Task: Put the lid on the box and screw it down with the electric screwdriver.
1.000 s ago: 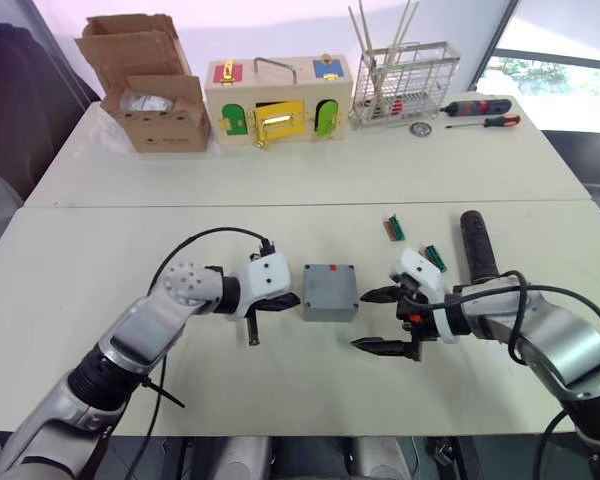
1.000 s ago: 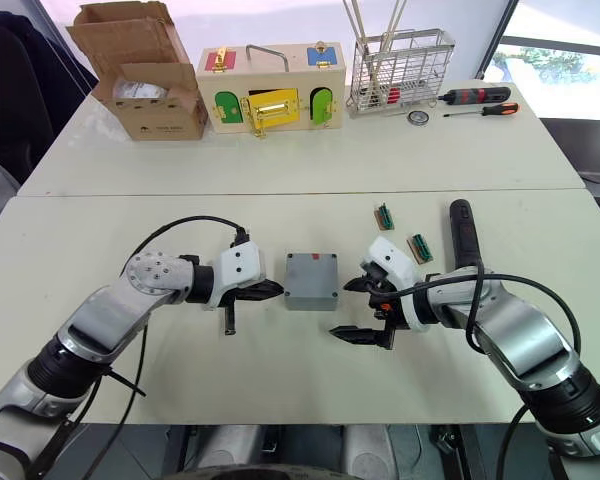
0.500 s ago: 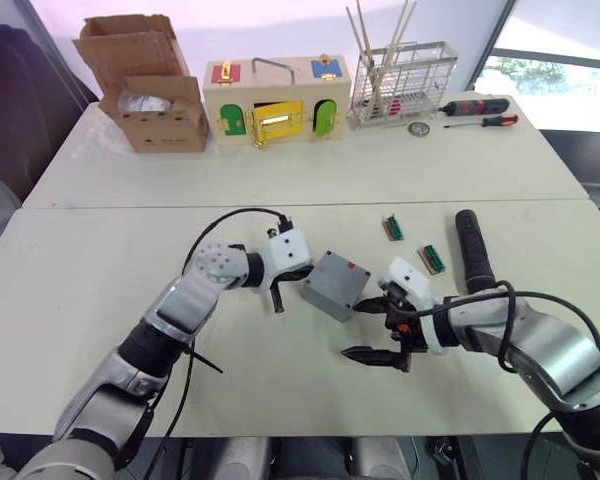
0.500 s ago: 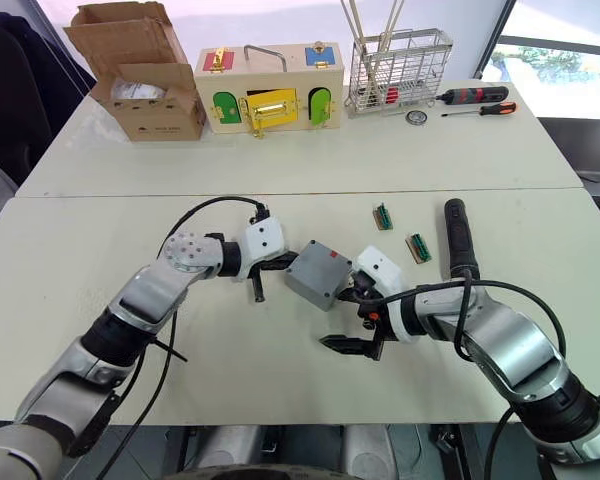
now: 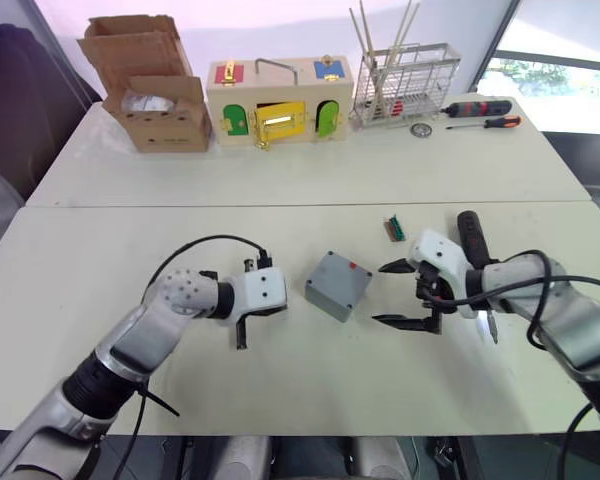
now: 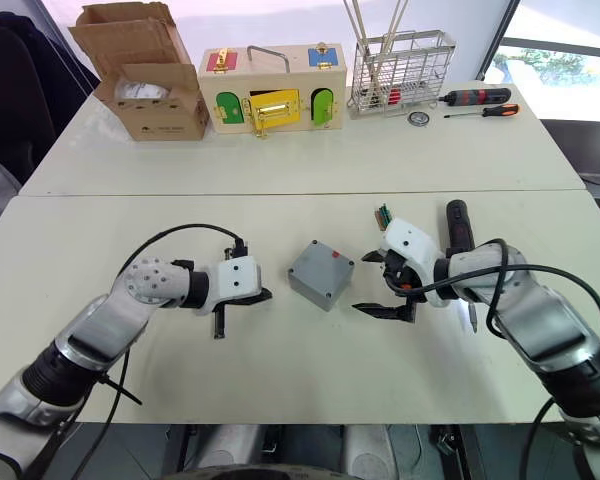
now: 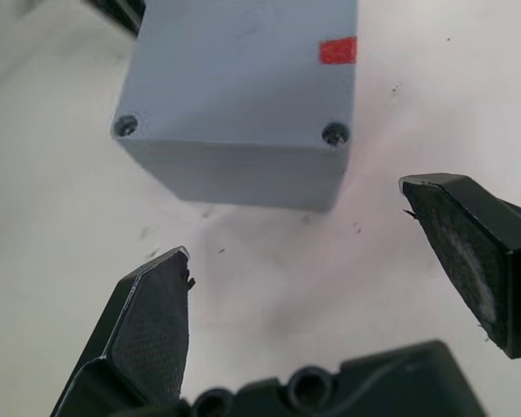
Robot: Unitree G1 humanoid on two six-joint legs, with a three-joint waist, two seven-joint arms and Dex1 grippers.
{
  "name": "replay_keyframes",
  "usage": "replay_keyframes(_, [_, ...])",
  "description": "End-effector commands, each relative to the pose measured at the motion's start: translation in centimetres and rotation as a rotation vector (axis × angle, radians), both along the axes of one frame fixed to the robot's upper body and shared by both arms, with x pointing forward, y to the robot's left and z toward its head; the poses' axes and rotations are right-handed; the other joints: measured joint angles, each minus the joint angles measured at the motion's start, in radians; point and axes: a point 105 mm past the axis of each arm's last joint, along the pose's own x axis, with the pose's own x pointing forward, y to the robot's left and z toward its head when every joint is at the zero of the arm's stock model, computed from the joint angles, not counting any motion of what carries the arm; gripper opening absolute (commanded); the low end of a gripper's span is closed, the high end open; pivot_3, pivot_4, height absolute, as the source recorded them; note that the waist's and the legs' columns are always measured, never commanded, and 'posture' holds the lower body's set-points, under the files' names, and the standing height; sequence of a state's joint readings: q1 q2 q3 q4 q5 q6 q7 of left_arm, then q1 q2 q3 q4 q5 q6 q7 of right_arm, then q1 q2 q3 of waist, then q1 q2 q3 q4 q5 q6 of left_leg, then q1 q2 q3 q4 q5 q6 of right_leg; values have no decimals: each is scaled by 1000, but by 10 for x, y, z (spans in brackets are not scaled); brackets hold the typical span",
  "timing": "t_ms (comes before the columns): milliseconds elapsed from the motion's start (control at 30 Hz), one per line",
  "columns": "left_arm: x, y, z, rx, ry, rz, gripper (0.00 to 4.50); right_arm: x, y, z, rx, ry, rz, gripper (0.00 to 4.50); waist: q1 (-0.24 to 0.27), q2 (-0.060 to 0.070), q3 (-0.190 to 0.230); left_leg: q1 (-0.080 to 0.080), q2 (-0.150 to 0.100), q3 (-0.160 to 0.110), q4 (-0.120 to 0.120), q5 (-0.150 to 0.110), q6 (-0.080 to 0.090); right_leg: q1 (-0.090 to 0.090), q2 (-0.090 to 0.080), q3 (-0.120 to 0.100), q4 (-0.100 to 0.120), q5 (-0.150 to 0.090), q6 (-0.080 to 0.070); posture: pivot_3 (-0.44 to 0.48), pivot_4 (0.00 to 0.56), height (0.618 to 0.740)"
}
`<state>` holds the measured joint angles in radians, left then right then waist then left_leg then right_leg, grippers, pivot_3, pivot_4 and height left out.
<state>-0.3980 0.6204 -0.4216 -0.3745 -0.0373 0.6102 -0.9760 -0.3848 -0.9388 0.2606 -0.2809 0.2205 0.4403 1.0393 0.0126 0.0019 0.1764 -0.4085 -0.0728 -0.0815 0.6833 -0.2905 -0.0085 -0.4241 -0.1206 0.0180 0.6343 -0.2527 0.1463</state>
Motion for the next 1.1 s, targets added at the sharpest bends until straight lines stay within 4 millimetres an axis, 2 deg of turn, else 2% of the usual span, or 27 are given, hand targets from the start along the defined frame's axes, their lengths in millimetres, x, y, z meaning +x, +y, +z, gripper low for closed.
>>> replay_keyframes(33, [2,-14,14,-64,-38,6,0,3,5,1,-41,-38,101,4470,-1,0,0,0,0,0,0,0,0,0,0,0,0,0,0,0,150,730])
replay_keyframes(133, [2,-23,13,-95,-22,9,0,3,12,3,-15,-25,139,4470,-3,0,0,0,0,0,0,0,0,0,0,0,0,0,0,0,150,730])
replay_keyframes(267, [8,-26,15,-113,-37,31,0,-7,17,3,-1,38,166,4470,0,0,0,0,0,0,0,0,-1,-1,0,0,0,0,0,0,150,730])
replay_keyframes(433, [27,-23,19,-120,-97,105,0,-16,19,-1,13,89,143,4470,1,0,0,0,0,0,0,0,-1,-1,0,0,0,0,0,0,150,730])
replay_keyframes(533, [36,-19,15,-99,-121,136,0,-22,24,0,63,115,118,4470,0,0,0,0,0,0,0,0,-1,-1,0,0,0,0,0,0,150,730])
replay_keyframes(800, [34,-24,16,-118,-111,111,0,-29,27,-2,83,119,73,4470,1,0,0,0,0,0,0,0,-1,-1,0,0,0,0,0,0,150,730])
replay_keyframes(967, [26,-21,13,-90,-74,67,0,-24,19,0,69,94,23,4470,0,0,0,0,0,0,0,0,-1,-1,0,0,0,0,0,0,150,730])
replay_keyframes(1100, [19,-4,17,-60,-50,60,0,-15,-3,22,82,70,-85,4470,0,0,0,0,0,0,0,0,-1,-1,0,0,0,0,0,0,150,730])
